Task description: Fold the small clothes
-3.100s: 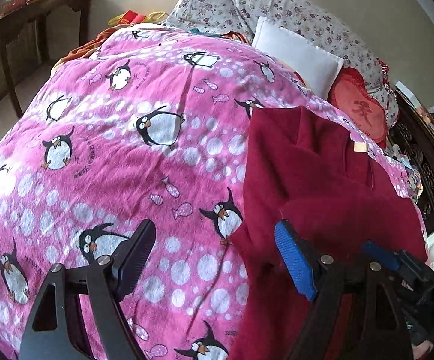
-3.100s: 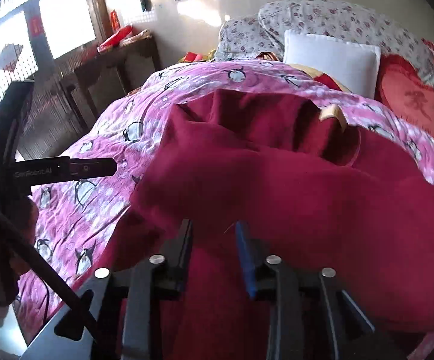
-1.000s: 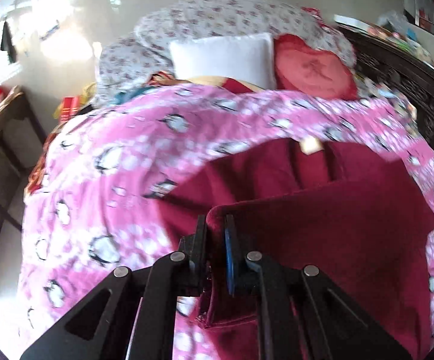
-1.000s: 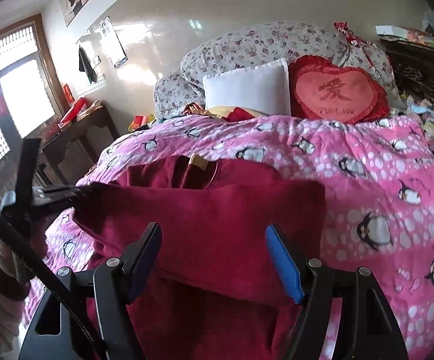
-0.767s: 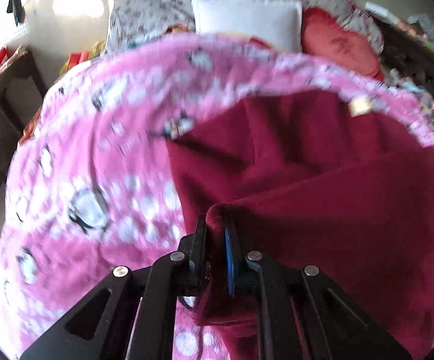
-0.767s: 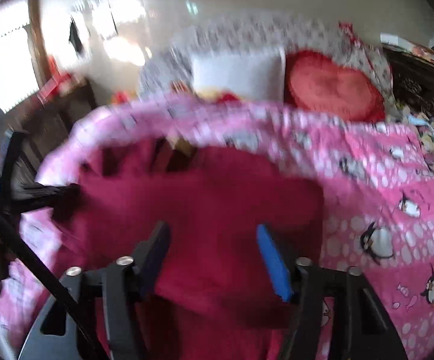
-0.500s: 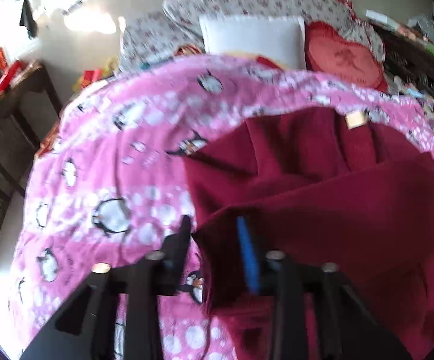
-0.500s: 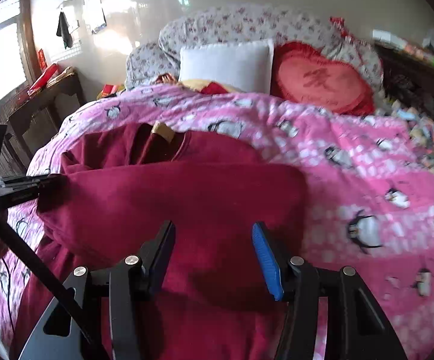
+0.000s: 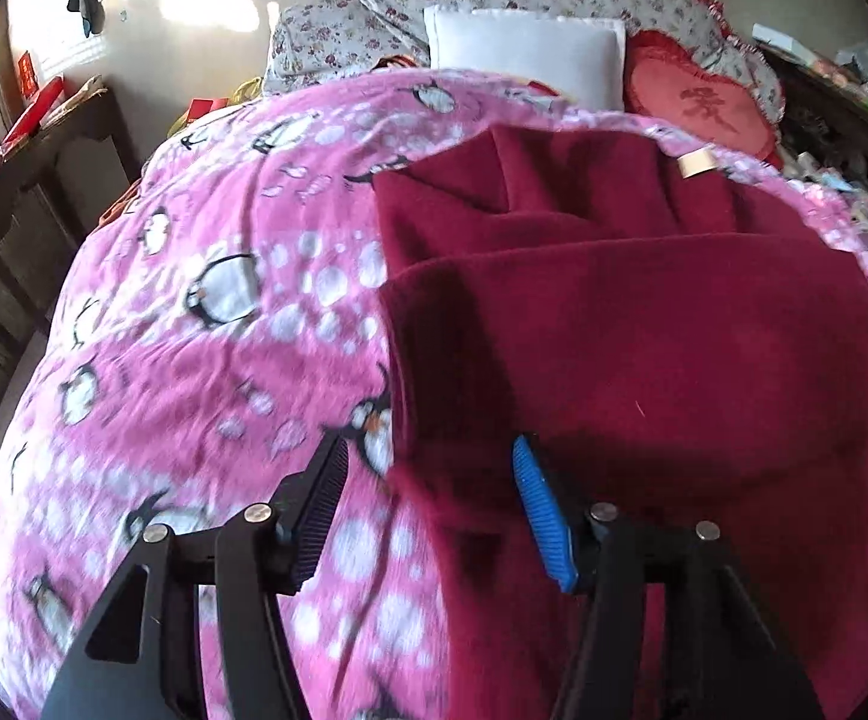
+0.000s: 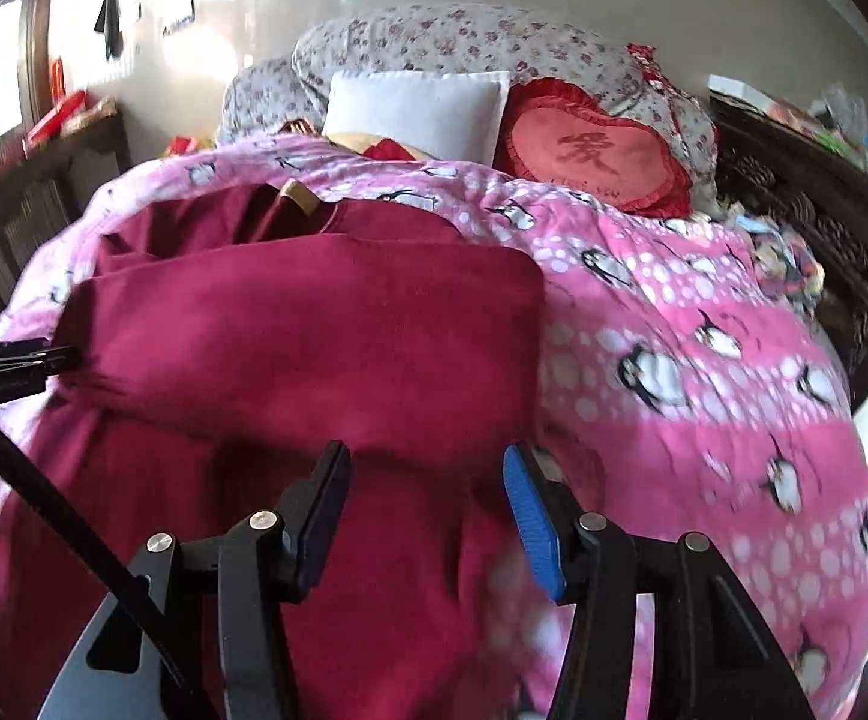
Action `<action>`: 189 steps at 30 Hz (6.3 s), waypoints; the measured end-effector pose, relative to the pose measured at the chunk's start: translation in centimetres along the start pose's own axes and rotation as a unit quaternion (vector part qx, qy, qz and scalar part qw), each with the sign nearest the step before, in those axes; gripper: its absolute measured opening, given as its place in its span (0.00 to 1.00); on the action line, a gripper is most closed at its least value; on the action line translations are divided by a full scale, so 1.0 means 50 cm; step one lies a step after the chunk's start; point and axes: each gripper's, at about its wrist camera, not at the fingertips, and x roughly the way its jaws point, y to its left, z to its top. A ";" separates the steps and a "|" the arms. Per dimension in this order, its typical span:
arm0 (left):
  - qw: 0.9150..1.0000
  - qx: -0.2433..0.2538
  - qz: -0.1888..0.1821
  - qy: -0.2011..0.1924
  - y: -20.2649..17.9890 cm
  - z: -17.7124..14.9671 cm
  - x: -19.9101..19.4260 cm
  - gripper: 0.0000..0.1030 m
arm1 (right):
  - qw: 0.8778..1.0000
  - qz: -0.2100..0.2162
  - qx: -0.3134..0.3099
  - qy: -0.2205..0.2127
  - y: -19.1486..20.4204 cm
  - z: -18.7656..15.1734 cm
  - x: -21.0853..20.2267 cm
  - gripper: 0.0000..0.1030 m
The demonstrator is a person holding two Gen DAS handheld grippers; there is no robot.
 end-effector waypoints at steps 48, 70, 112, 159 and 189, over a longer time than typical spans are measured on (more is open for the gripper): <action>0.989 -0.037 -0.126 0.075 0.045 -0.413 -0.196 0.85 | 0.977 0.168 0.112 0.063 0.013 -0.377 -0.221 0.79; 0.992 0.015 -0.116 0.055 0.068 -0.432 -0.226 0.06 | 0.969 0.183 0.159 0.049 -0.034 -0.419 -0.261 0.29; 0.987 -0.075 -0.144 -0.004 0.063 0.201 -0.065 0.07 | 0.955 0.240 0.143 -0.097 -0.092 0.158 -0.016 0.10; 0.993 -0.082 -0.079 -0.014 0.000 0.235 0.124 0.88 | 0.996 0.063 0.066 0.010 -0.084 0.228 0.260 0.20; 0.993 -0.050 -0.110 -0.011 0.072 0.030 -0.025 0.74 | 0.995 0.077 0.054 0.016 -0.088 -0.009 0.021 0.75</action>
